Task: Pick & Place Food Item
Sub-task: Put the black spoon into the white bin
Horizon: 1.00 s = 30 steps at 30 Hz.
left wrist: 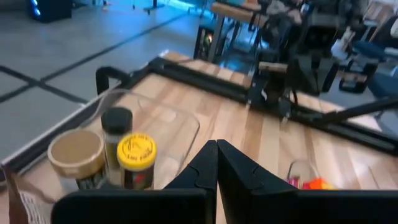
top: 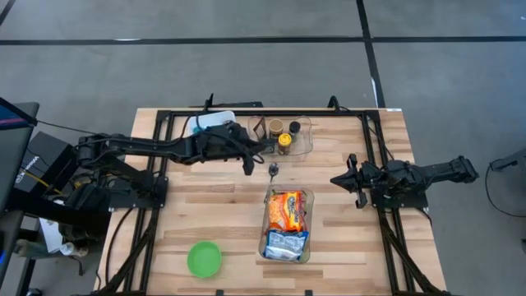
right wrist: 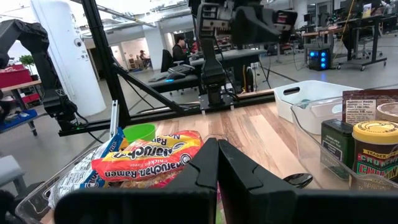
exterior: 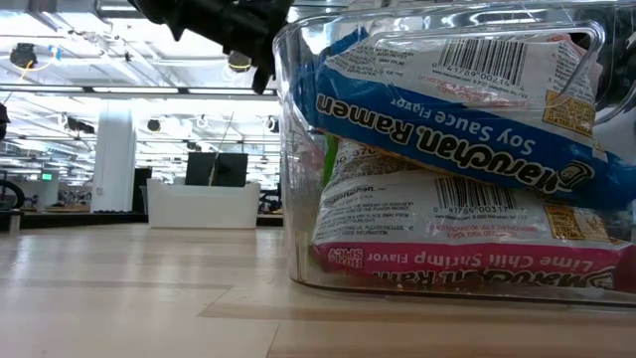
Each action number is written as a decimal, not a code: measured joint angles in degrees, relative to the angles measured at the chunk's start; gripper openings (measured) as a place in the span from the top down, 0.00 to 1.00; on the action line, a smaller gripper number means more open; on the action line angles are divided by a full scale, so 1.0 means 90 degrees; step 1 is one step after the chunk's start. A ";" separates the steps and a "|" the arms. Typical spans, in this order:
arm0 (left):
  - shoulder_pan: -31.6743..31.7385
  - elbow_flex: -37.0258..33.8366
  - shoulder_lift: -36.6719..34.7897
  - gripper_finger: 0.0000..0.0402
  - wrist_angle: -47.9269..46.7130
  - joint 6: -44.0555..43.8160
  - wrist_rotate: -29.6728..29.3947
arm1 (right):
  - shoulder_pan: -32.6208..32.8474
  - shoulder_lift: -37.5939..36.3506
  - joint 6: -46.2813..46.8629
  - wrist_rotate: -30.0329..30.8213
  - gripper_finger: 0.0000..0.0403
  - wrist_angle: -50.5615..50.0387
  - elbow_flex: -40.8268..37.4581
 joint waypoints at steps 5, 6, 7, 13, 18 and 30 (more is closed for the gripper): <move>-0.0002 0.0000 -0.0002 1.00 0.0193 -0.0325 0.0000 | -0.0002 -0.0001 0.0000 0.0000 1.00 0.0000 0.0001; -0.0002 0.0000 -0.0002 1.00 0.0157 -0.0549 0.0002 | -0.0001 0.0001 0.0000 0.0000 1.00 0.0000 -0.0001; -0.0002 0.0000 -0.0001 1.00 0.0132 -0.0805 0.0002 | -0.0001 -0.0001 0.0000 0.0000 1.00 0.0000 -0.0001; -0.0125 0.0000 0.0000 1.00 -0.0250 -0.3119 0.0001 | 0.0000 0.0000 0.0000 0.0000 1.00 0.0000 0.0000; -0.0494 0.0000 0.0000 1.00 -0.0558 -0.4404 0.0005 | -0.0002 -0.0001 0.0000 -0.0002 1.00 0.0000 -0.0001; -0.0746 0.0003 0.0122 1.00 -0.0937 -0.5781 -0.0576 | -0.0001 0.0000 0.0000 -0.0001 1.00 0.0000 0.0001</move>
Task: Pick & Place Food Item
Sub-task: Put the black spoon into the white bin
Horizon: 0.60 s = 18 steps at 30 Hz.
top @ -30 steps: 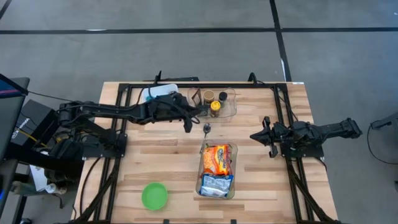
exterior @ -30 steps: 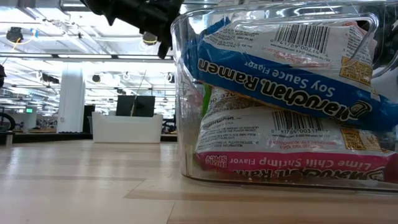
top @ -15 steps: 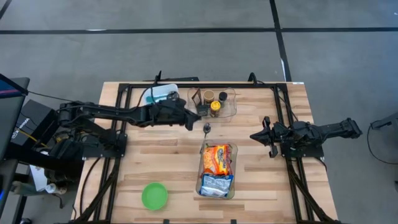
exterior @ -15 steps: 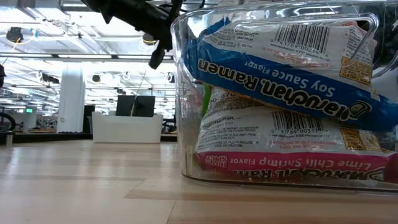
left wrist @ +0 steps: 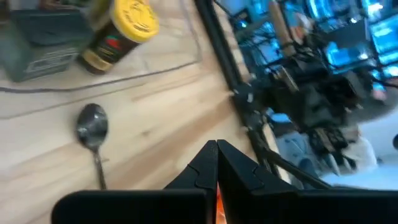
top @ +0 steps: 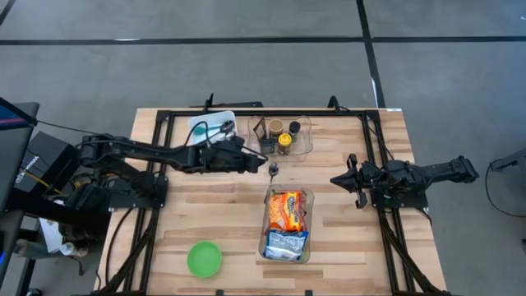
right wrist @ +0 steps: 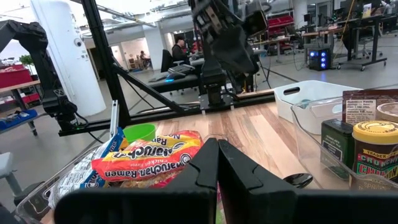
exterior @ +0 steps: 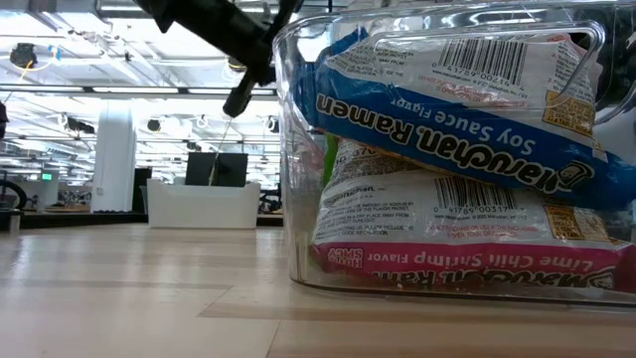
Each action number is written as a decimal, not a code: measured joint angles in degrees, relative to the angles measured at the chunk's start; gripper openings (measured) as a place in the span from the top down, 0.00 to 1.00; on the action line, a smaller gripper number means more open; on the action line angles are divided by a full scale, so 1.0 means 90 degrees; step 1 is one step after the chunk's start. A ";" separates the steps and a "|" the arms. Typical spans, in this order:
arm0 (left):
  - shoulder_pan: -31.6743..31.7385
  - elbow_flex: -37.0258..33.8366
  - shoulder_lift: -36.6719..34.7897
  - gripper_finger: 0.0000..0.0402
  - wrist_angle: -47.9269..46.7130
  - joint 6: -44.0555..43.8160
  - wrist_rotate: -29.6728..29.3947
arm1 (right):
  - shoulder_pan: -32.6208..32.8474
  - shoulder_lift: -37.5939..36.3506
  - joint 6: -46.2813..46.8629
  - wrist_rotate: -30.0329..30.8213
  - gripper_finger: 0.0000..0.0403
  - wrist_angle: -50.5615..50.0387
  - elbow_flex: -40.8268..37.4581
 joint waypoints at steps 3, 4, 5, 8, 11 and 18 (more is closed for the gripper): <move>0.0005 0.0002 0.0178 1.00 -0.0310 -0.0213 -0.0077 | 0.0001 -0.0001 0.0000 -0.0001 1.00 0.0002 -0.0002; 0.0003 0.0002 0.0289 1.00 -0.0299 -0.0255 -0.0075 | -0.0001 0.0002 0.0000 0.0001 1.00 -0.0002 -0.0002; -0.0002 0.0002 0.0386 1.00 -0.0300 -0.0274 -0.0074 | 0.0000 0.0002 0.0000 0.0000 1.00 -0.0001 -0.0001; -0.0012 0.0012 0.0675 1.00 -0.0271 -0.0285 -0.0075 | -0.0002 0.0002 0.0000 0.0000 1.00 0.0000 -0.0002; 0.0043 0.0021 0.0972 1.00 -0.0271 -0.0240 -0.0071 | 0.0001 0.0002 0.0000 0.0001 1.00 0.0000 -0.0002; 0.0264 0.0023 0.1421 1.00 -0.0220 -0.0229 -0.0063 | -0.0001 0.0002 0.0000 0.0000 1.00 0.0000 0.0000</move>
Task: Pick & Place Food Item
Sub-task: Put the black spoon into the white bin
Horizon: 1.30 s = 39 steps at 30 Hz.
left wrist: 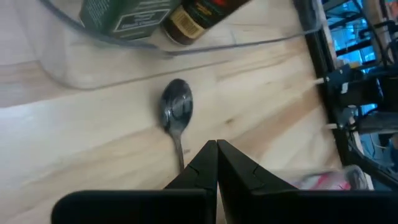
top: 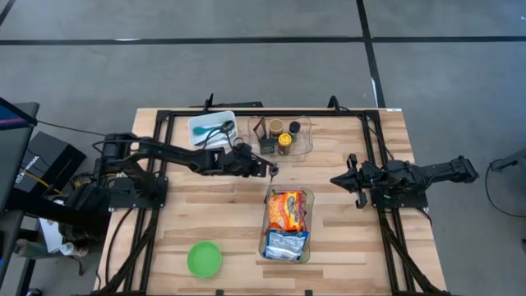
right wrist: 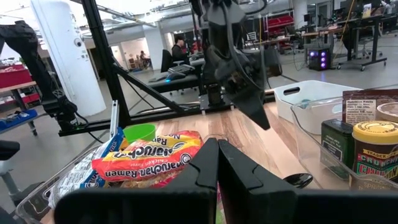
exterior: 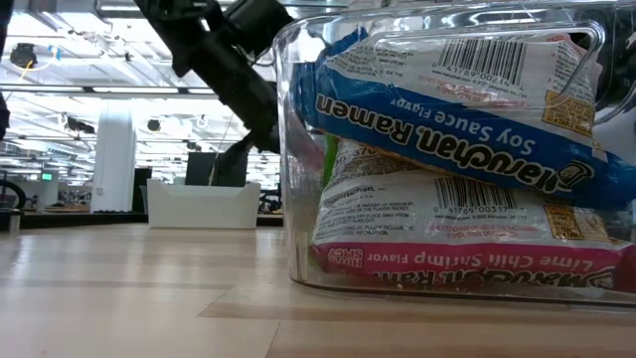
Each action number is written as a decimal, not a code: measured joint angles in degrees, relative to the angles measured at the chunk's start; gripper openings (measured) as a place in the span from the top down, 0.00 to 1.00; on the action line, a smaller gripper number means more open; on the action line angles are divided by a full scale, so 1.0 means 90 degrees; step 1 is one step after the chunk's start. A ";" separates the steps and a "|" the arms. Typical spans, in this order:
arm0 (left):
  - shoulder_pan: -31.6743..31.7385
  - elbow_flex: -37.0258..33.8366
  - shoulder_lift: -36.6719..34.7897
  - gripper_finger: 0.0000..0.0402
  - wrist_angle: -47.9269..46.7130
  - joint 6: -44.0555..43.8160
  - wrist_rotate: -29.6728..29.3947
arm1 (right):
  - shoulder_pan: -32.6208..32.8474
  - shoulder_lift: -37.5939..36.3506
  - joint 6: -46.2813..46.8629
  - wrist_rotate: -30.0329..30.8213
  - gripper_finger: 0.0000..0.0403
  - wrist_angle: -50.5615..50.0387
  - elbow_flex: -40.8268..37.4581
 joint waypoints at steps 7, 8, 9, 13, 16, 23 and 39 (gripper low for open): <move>0.0129 0.0002 0.0123 1.00 0.0065 0.0214 0.0114 | 0.0001 0.0000 0.0000 0.0000 1.00 0.0002 -0.0002; 0.0129 0.0002 0.0123 1.00 0.0080 0.0216 0.0114 | 0.0000 -0.0001 0.0000 0.0000 1.00 0.0002 0.0000; 0.0129 0.0002 0.0123 1.00 0.0084 0.0221 0.0117 | 0.0000 -0.0002 0.0000 0.0000 1.00 0.0002 -0.0002; 0.0129 0.0002 0.0123 1.00 0.0056 0.0231 0.0117 | 0.0001 -0.0001 0.0000 0.0000 1.00 0.0002 -0.0002; 0.0129 0.0002 0.0123 1.00 0.0055 0.0229 0.0117 | 0.0001 -0.0002 0.0000 0.0000 1.00 0.0001 -0.0001; 0.0060 0.0002 0.0123 1.00 -0.0037 0.0181 0.0166 | 0.0001 -0.0001 0.0000 0.0000 1.00 0.0002 0.0000; 0.0086 0.1335 0.0127 1.00 -0.1285 0.0386 0.0462 | 0.0002 0.0000 0.0000 0.0000 1.00 0.0002 -0.0002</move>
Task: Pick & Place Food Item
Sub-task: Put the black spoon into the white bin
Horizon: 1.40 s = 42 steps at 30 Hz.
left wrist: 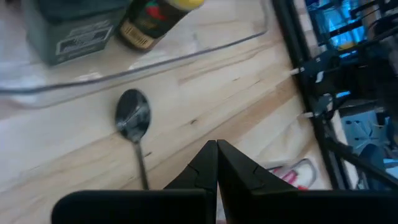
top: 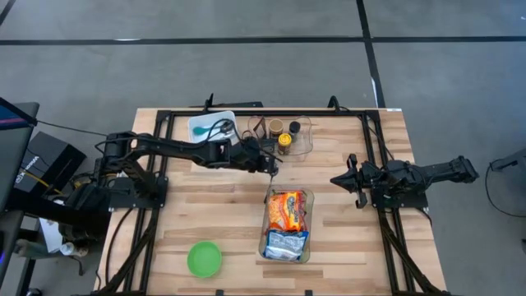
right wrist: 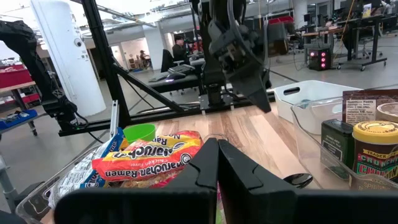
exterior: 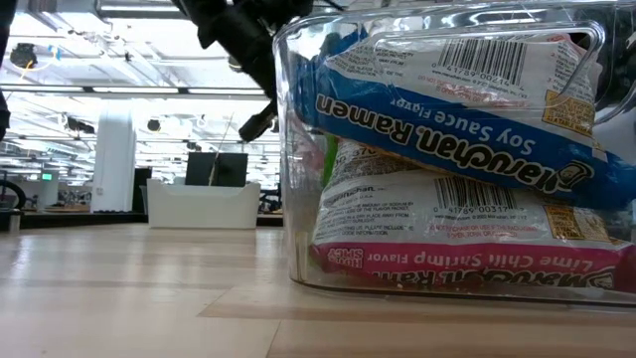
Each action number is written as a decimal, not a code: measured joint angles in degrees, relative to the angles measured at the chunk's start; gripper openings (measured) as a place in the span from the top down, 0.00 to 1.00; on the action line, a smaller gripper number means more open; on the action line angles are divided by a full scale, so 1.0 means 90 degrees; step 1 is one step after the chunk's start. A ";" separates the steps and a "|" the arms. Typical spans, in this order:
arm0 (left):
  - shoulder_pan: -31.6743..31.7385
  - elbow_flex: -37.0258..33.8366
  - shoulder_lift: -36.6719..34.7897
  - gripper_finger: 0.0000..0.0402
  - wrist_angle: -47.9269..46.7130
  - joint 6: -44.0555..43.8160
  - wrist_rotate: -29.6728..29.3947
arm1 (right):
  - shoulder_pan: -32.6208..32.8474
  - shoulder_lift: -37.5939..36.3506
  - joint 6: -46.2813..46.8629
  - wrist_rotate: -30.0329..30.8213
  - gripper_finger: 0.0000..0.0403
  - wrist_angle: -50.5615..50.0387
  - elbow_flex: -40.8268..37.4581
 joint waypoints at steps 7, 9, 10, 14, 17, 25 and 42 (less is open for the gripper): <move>0.0000 0.0380 0.0000 1.00 -0.0319 0.0003 -0.0015 | -0.0002 0.0000 0.0000 0.0000 1.00 -0.0002 0.0000; 0.0000 0.0477 0.0000 1.00 -0.0406 0.0007 -0.0037 | -0.0001 0.0000 0.0000 0.0000 1.00 -0.0001 0.0000; 0.0000 0.0515 0.0000 1.00 -0.0472 0.0012 -0.0070 | -0.0002 -0.0002 0.0000 0.0000 1.00 0.0000 0.0001; 0.0000 0.0652 0.0000 1.00 -0.0662 0.0004 -0.0097 | -0.0001 -0.0001 0.0000 0.0000 1.00 -0.0002 0.0001; 0.0000 0.0682 0.0000 1.00 -0.0671 -0.0024 -0.0105 | -0.0001 0.0000 0.0000 0.0000 1.00 -0.0002 0.0000; 0.0000 0.0923 0.0180 1.00 -0.0842 -0.0030 -0.0119 | 0.0000 -0.0002 0.0000 0.0000 1.00 -0.0002 0.0002; 0.0002 0.2446 0.1830 1.00 -0.1574 0.0301 0.0373 | 0.0000 0.0005 0.0000 0.0000 1.00 0.0022 0.0000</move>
